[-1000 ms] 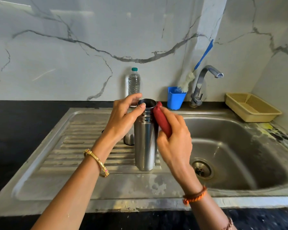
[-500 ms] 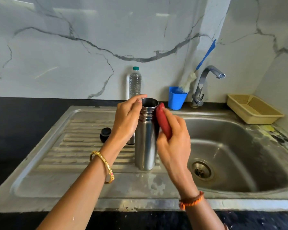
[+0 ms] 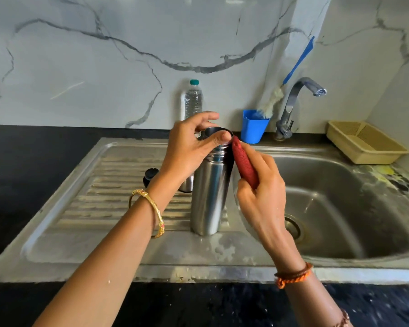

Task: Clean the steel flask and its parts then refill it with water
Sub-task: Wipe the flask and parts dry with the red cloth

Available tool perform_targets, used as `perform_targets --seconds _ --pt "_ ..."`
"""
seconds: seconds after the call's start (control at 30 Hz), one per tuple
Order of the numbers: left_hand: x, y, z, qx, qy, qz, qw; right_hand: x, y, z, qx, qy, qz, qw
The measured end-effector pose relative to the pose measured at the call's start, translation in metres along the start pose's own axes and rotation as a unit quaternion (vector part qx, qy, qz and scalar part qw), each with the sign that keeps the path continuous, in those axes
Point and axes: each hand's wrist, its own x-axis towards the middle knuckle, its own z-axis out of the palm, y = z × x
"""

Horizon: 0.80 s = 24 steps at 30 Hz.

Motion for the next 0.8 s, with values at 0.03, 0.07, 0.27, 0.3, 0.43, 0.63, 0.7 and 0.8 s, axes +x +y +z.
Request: perform_targets --seconds 0.03,0.07,0.27,0.3,0.43,0.63,0.7,0.8 --pt "0.001 -0.001 -0.002 -0.032 -0.003 -0.012 0.999 0.006 0.002 -0.001 0.008 -0.016 0.013 1.0" --pt "0.001 0.0 -0.004 -0.052 -0.015 -0.025 0.998 0.01 0.004 -0.002 0.013 -0.03 0.023 0.999" --pt "-0.009 0.0 -0.007 -0.097 -0.056 -0.049 0.993 -0.013 -0.003 0.008 -0.055 0.029 -0.062 0.996" --pt "-0.009 0.0 -0.005 -0.106 -0.063 -0.05 0.991 -0.012 -0.004 0.01 -0.062 0.033 -0.063 0.996" --pt "-0.008 0.003 0.0 -0.092 -0.118 -0.061 0.987 0.016 0.0 0.009 -0.019 -0.022 -0.012 1.0" --pt "-0.008 0.004 -0.003 -0.038 -0.099 -0.034 0.994 0.032 0.012 0.007 -0.017 -0.095 -0.04 0.995" --pt "-0.008 0.003 -0.003 -0.044 -0.099 -0.033 0.994 0.032 0.014 0.009 -0.02 -0.092 -0.035 0.995" --pt "-0.008 0.002 -0.003 -0.052 -0.097 -0.037 0.993 0.032 0.021 0.014 -0.047 -0.113 -0.007 0.992"
